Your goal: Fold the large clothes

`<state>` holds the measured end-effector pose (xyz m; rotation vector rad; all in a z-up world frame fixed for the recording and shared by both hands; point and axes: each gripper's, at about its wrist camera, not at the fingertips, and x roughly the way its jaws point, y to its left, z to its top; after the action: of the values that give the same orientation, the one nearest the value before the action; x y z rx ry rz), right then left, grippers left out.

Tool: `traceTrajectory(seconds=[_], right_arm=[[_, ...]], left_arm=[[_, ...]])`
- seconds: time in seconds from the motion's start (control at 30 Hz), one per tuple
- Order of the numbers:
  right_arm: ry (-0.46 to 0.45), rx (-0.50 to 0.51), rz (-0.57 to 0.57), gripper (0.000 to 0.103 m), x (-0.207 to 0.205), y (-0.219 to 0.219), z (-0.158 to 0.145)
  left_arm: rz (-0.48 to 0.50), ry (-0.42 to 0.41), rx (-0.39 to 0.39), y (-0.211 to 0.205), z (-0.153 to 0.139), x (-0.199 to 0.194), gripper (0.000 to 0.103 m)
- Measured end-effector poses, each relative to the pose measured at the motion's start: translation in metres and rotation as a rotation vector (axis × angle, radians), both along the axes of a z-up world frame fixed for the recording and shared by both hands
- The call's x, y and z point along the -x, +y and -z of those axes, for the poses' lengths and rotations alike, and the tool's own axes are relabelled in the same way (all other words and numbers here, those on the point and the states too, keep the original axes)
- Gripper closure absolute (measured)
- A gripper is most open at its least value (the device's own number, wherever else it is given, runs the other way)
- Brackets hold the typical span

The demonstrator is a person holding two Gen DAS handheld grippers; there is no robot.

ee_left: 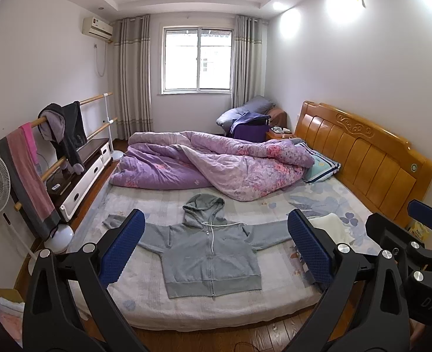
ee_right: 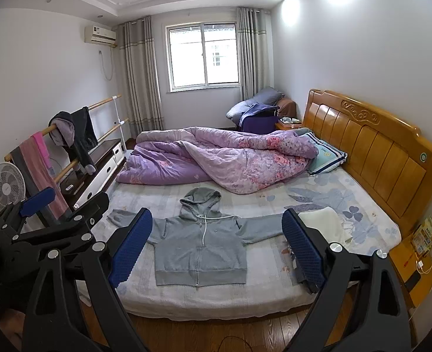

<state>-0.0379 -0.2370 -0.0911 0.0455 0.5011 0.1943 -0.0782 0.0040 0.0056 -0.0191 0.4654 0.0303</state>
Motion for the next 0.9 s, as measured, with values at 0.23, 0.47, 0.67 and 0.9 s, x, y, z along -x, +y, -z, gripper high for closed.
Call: traceTrajectory(seconds=[0.23, 0.47, 0.67, 0.9], right_arm=[[-0.005, 0.000, 0.002, 0.016, 0.0000, 0.0006, -0.0014], [-0.005, -0.002, 0.001, 0.016, 0.0000, 0.0012, -0.0013], [-0.005, -0.003, 0.002, 0.016, 0.0006, 0.0009, -0.0010], [-0.004, 0.000, 0.004, 0.016, 0.0007, 0.0030, -0.0015]], left_arm=[[0.001, -0.006, -0.008, -0.0012, -0.0002, -0.0021, 0.005], [0.007, -0.014, -0.016, -0.0022, -0.0011, -0.0045, 0.005], [0.008, -0.023, -0.022, -0.0032, -0.0016, -0.0061, 0.005], [0.012, -0.019, -0.014, -0.0021, -0.0013, -0.0080, 0.005]])
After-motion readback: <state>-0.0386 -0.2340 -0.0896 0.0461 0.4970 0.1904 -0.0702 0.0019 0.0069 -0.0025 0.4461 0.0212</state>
